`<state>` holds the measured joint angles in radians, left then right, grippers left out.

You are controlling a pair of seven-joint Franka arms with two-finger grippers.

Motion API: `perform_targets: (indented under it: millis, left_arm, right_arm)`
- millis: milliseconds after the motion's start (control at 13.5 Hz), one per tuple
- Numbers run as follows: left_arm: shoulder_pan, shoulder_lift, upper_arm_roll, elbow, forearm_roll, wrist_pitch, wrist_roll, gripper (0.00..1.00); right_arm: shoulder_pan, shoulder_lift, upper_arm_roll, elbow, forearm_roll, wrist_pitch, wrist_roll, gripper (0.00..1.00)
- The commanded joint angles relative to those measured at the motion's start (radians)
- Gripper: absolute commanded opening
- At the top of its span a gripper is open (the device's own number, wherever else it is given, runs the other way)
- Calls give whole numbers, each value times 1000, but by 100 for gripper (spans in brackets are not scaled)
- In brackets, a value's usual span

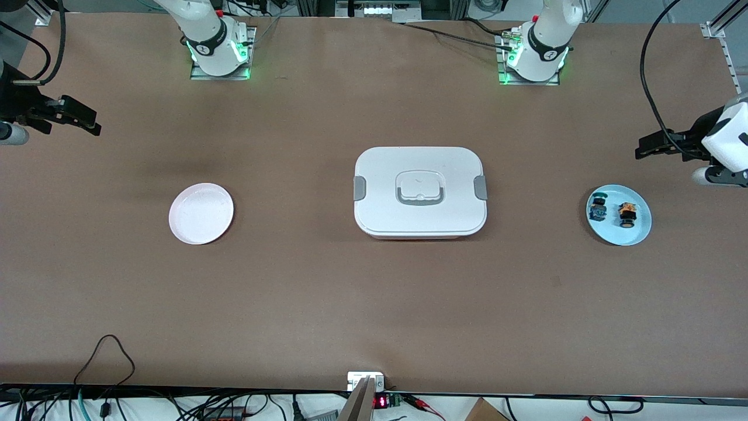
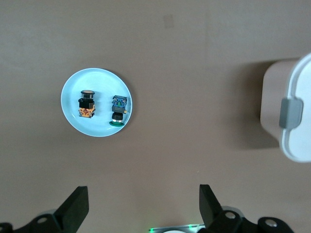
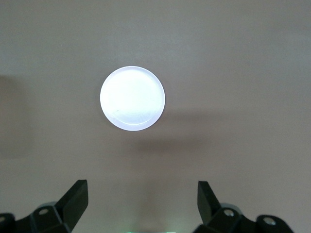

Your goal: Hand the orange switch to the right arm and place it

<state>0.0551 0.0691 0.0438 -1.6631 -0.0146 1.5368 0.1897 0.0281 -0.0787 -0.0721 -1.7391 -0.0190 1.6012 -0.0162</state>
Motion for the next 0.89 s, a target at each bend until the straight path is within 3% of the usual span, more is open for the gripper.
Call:
perform_targets:
  millis: [0,222,443,813]
  left_arm:
    - [22,28,5,25,27,-40,155,100]
    - [66,28,5,-13,31,-46,474,100]
    - [84,18,5,-70,39,-34,600,100]
    - [109,28,4,-203,97,135,913,100]
  right_arm:
    - [-2,-24,5,-20,-16,8,-5,100]
    - [-2,-24,5,-20,-18,8,-8,100]
    - [-2,-24,5,-19,-18,6,-8,100]
    - [-2,-23,5,-17,-18,3,-8,100]
